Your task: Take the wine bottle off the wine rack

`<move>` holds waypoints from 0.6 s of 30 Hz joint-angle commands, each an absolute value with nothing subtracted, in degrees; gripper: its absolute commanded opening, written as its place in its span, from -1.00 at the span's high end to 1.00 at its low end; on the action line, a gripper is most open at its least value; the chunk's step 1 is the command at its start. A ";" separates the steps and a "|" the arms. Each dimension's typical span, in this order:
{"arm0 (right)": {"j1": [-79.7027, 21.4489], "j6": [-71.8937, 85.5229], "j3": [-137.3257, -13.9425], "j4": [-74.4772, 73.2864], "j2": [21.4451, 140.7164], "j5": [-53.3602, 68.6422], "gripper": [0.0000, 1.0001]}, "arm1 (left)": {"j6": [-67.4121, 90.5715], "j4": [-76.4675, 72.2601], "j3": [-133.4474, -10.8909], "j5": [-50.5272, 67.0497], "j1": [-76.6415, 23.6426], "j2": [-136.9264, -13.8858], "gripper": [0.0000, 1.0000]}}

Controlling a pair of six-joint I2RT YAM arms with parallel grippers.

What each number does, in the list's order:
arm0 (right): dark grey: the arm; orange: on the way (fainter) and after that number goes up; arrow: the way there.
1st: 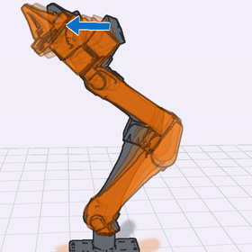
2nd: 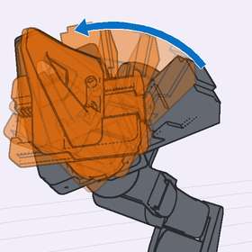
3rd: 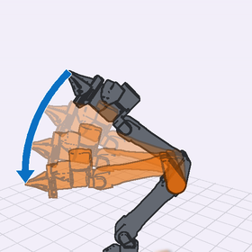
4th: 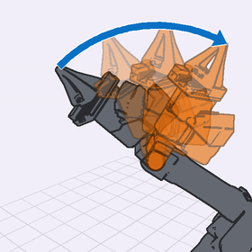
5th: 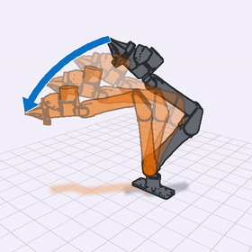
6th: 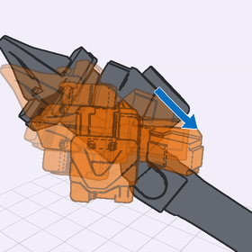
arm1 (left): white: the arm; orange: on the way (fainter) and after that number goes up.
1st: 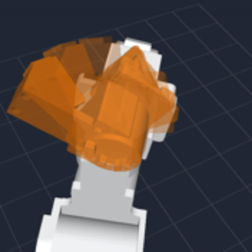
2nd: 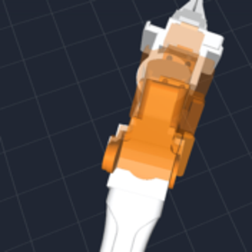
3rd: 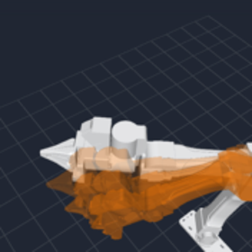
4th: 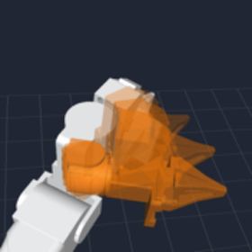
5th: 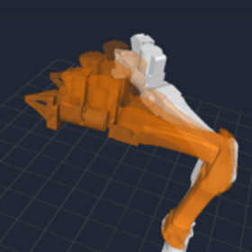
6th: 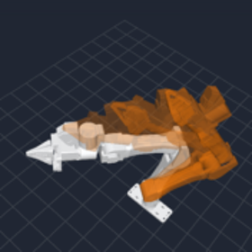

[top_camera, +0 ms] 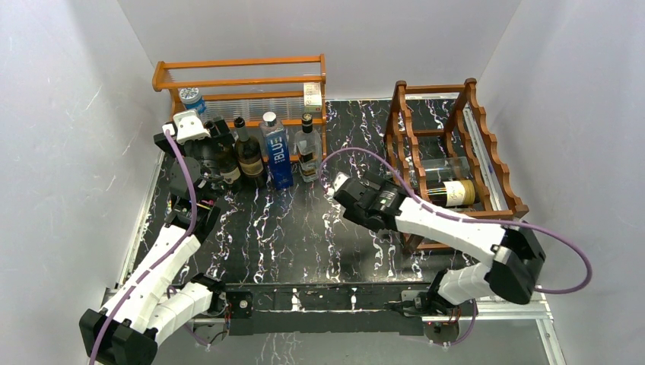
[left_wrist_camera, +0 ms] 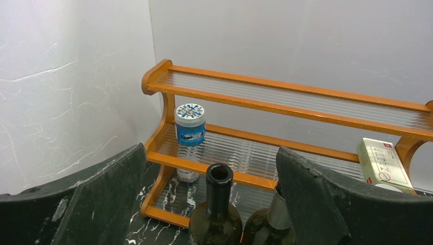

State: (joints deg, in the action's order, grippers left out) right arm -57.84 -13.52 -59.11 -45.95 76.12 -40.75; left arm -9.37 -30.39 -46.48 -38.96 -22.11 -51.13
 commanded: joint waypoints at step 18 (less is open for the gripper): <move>-42.62 -39.15 -71.79 -32.23 99.44 -40.73 -0.32 | -13.09 -36.43 -46.13 -39.55 -23.09 -48.55 -0.96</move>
